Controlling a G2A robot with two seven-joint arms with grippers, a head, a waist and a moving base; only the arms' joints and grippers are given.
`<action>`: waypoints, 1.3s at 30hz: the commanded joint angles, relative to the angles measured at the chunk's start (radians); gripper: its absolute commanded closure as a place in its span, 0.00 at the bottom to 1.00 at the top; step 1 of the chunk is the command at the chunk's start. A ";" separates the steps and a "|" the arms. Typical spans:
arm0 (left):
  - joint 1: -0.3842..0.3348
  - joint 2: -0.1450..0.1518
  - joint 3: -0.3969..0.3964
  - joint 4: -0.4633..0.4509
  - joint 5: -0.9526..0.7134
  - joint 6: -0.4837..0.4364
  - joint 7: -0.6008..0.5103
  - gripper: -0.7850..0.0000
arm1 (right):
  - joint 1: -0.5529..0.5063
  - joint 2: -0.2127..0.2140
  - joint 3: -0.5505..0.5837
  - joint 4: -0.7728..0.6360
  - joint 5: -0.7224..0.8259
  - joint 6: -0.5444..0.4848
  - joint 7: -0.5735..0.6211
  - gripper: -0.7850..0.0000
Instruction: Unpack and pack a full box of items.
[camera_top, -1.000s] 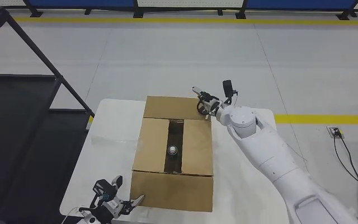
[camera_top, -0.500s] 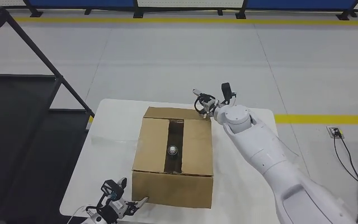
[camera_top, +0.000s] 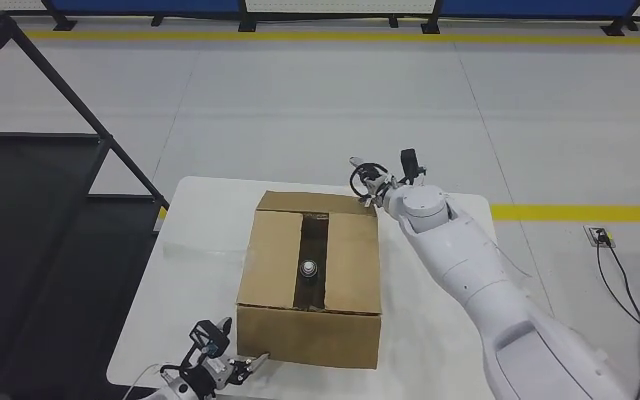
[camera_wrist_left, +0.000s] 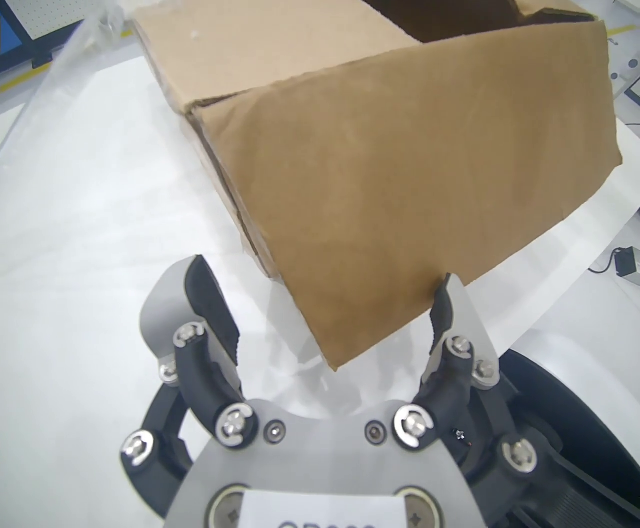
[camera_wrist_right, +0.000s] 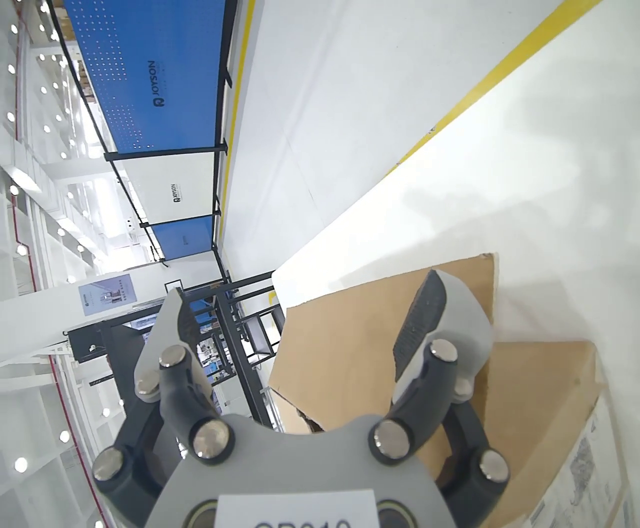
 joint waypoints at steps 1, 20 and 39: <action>0.006 0.003 -0.003 -0.005 0.021 -0.023 0.034 0.00 | -0.008 0.001 0.013 -0.011 0.002 -0.081 0.003 0.00; 0.099 0.012 -0.182 -0.033 -0.202 0.040 0.209 0.00 | -0.161 0.093 0.082 -0.414 -0.184 -0.323 0.407 0.00; -0.030 -0.003 -0.100 0.071 -0.251 0.202 0.087 0.00 | -0.176 0.056 0.025 -0.340 -0.227 -0.232 0.449 0.00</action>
